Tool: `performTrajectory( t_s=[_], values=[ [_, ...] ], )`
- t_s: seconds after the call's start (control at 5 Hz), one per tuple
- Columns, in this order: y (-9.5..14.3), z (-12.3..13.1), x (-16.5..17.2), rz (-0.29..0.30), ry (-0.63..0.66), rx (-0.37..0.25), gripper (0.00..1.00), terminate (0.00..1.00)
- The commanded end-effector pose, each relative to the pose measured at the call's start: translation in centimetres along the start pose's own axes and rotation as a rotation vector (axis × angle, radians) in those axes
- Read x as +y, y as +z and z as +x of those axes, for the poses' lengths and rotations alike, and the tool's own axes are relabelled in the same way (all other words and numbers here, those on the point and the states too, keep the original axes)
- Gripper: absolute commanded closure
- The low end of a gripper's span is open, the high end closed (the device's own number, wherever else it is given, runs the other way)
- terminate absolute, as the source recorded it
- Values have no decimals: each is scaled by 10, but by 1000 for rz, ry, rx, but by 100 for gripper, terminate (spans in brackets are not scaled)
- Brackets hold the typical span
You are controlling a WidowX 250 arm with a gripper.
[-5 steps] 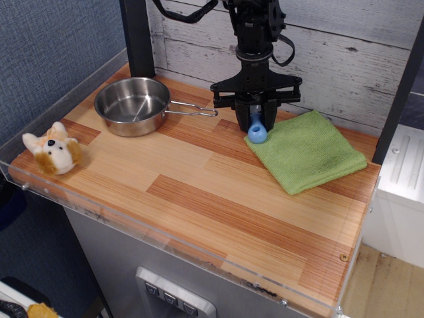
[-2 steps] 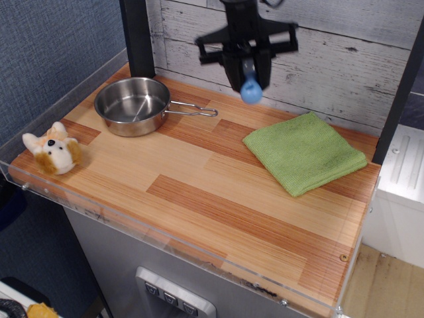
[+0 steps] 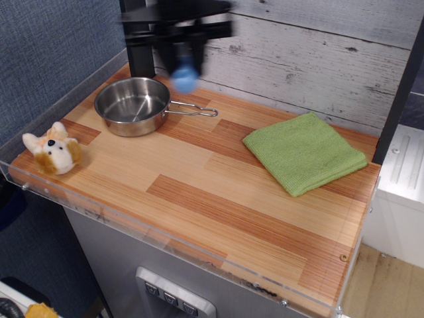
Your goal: Move spoon to left, below pot, pointing to pot.
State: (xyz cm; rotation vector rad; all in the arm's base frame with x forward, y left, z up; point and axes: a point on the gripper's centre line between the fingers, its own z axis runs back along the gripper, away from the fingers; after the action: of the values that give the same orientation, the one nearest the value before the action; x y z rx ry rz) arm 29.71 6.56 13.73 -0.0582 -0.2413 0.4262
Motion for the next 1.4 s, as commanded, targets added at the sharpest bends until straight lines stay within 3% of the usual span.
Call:
performTrajectory(
  t_s=[0.0, 0.2, 0.6, 1.2],
  values=[
    [10, -26, 62, 53, 0, -11, 100, 0],
    [0, -36, 81, 76, -18, 20, 100, 0],
    [-44, -47, 89, 101, -50, 83, 100, 0],
    [-82, -39, 91, 137, -76, 134, 100, 0]
  ],
)
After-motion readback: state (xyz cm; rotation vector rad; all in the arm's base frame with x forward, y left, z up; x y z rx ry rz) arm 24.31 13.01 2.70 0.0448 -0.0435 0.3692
